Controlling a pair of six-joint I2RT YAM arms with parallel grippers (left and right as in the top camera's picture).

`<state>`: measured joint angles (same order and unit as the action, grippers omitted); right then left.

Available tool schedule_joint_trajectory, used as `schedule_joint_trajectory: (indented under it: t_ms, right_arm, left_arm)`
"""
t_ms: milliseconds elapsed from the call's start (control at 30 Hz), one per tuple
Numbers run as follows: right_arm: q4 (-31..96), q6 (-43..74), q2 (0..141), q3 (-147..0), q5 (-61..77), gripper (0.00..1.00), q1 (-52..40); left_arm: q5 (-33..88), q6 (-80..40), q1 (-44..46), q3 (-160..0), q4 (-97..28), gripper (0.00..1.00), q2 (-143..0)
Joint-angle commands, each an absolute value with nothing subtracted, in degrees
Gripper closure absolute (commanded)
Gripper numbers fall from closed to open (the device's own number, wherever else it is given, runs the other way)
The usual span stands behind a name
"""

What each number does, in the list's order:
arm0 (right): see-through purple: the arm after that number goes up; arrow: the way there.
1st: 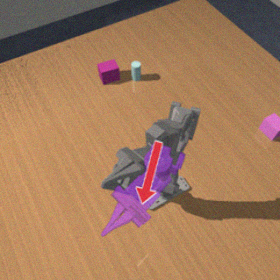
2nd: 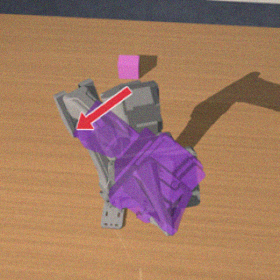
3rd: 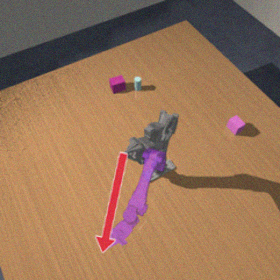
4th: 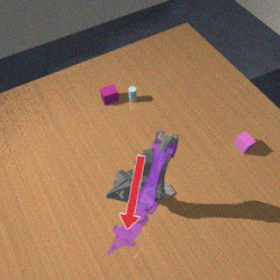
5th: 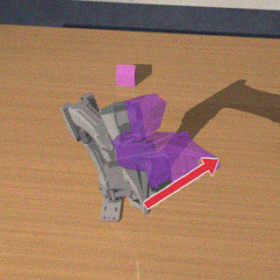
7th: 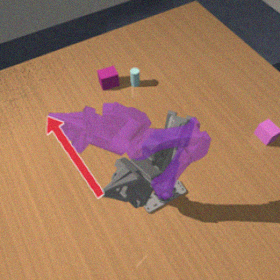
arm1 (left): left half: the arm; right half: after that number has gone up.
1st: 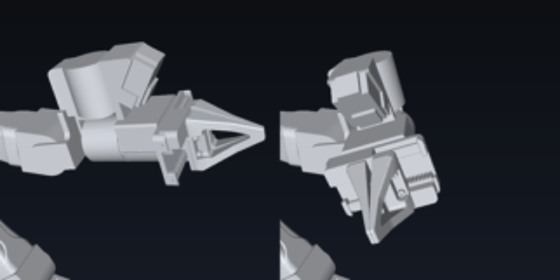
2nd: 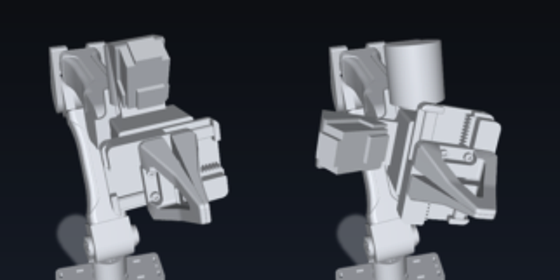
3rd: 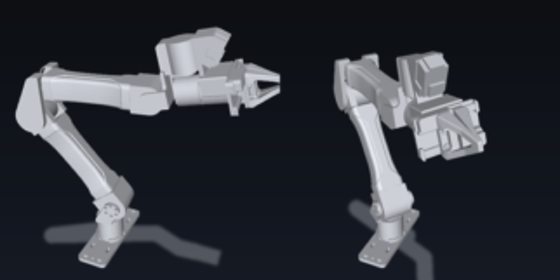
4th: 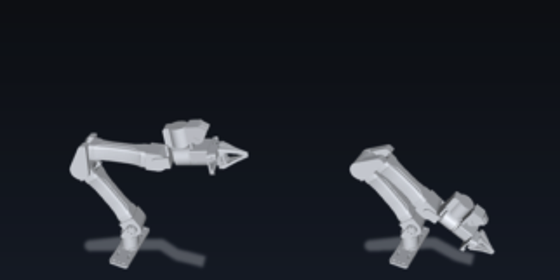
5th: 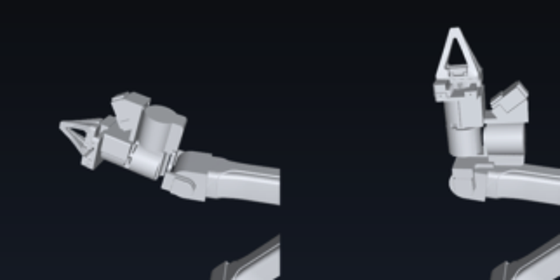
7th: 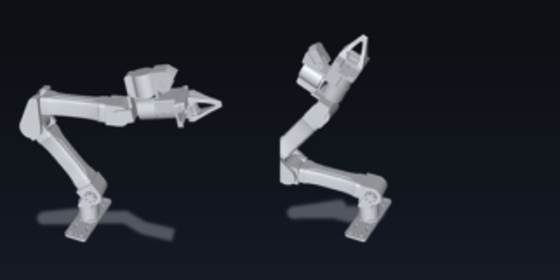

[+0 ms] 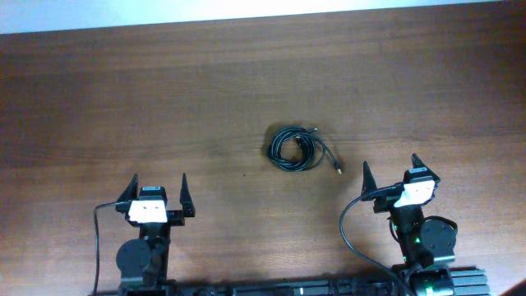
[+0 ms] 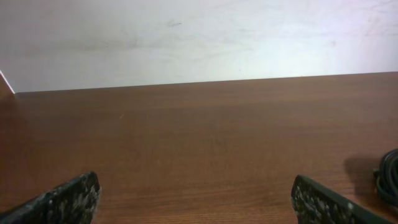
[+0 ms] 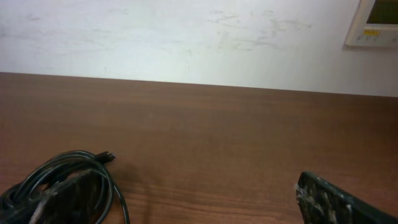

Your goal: Untangle cables

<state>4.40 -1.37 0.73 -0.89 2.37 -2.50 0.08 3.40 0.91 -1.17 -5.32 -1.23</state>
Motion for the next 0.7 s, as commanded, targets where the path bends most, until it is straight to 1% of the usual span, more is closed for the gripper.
schedule_joint_trajectory:
  t_ms: [0,600,667]
  right_arm:
    - [4.29,-1.28,0.21,-0.32,1.89,0.0,-2.98]
    - [4.29,-1.28,0.21,-0.32,1.87,0.0,-2.98]
    - [4.29,-1.28,0.21,-0.32,1.87,0.0,-2.98]
  left_arm:
    - [0.69,2.83,1.08,-0.91,-5.39,0.01,-0.78]
    - [0.25,2.83,1.08,-0.91,-5.41,0.01,-0.78]
    - [0.25,2.83,1.08,-0.91,-3.38,0.01,-0.78]
